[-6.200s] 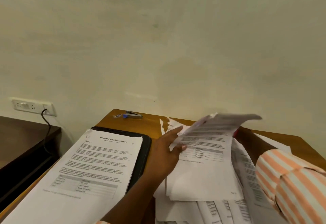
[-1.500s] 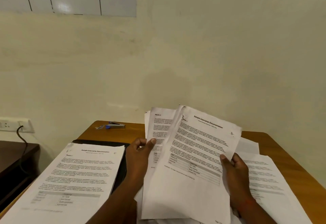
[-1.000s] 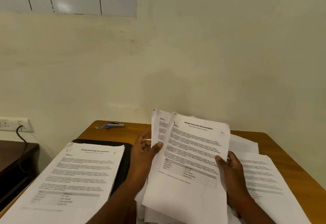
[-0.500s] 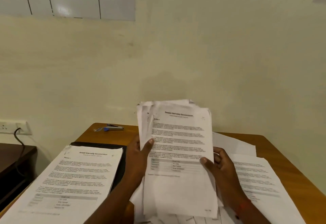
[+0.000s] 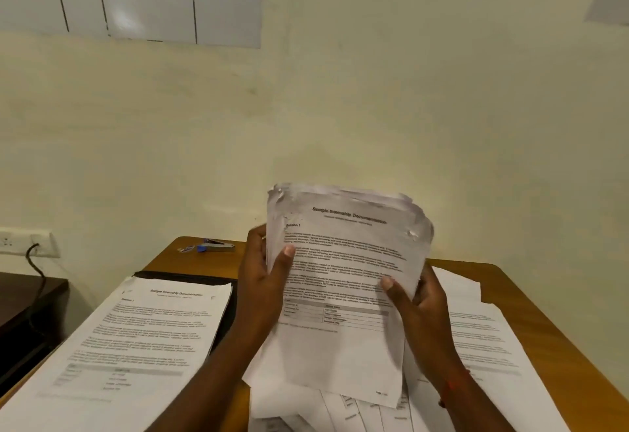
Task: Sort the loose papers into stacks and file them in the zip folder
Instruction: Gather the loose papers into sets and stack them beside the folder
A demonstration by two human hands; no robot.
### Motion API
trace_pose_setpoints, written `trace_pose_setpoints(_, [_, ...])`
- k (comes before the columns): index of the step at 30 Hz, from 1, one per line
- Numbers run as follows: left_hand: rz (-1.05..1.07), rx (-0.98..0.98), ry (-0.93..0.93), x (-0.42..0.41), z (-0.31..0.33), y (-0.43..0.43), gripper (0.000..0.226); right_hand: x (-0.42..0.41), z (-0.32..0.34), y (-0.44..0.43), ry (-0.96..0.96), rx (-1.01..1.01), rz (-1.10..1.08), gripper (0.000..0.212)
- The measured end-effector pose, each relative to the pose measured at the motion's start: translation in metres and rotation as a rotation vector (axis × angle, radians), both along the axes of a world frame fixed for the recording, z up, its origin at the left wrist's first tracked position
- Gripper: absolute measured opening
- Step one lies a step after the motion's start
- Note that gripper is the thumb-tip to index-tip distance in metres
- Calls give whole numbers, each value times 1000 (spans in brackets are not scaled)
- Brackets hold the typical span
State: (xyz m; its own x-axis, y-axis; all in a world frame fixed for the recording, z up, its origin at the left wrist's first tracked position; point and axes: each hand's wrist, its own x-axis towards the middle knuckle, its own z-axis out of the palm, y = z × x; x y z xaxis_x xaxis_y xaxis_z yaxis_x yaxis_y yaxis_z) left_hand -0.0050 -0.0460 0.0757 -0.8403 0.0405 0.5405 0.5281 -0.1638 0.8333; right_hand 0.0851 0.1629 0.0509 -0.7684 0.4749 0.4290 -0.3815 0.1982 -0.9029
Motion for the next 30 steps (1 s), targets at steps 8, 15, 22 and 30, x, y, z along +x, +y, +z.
trace_pose_setpoints(8, [-21,-2,-56,9,-33,7,30,0,-28,-4,-59,-38,1,39])
trace_pose_setpoints(15, [37,-72,-81,7,-49,8,40,-5,-44,-13,-66,37,-50,32])
trace_pose_setpoints(22, [52,-105,-73,7,-56,14,40,-5,-47,-3,-72,129,-67,35])
trace_pose_setpoints(30, [63,-102,-128,4,-63,16,38,-11,-62,6,-199,74,-8,45])
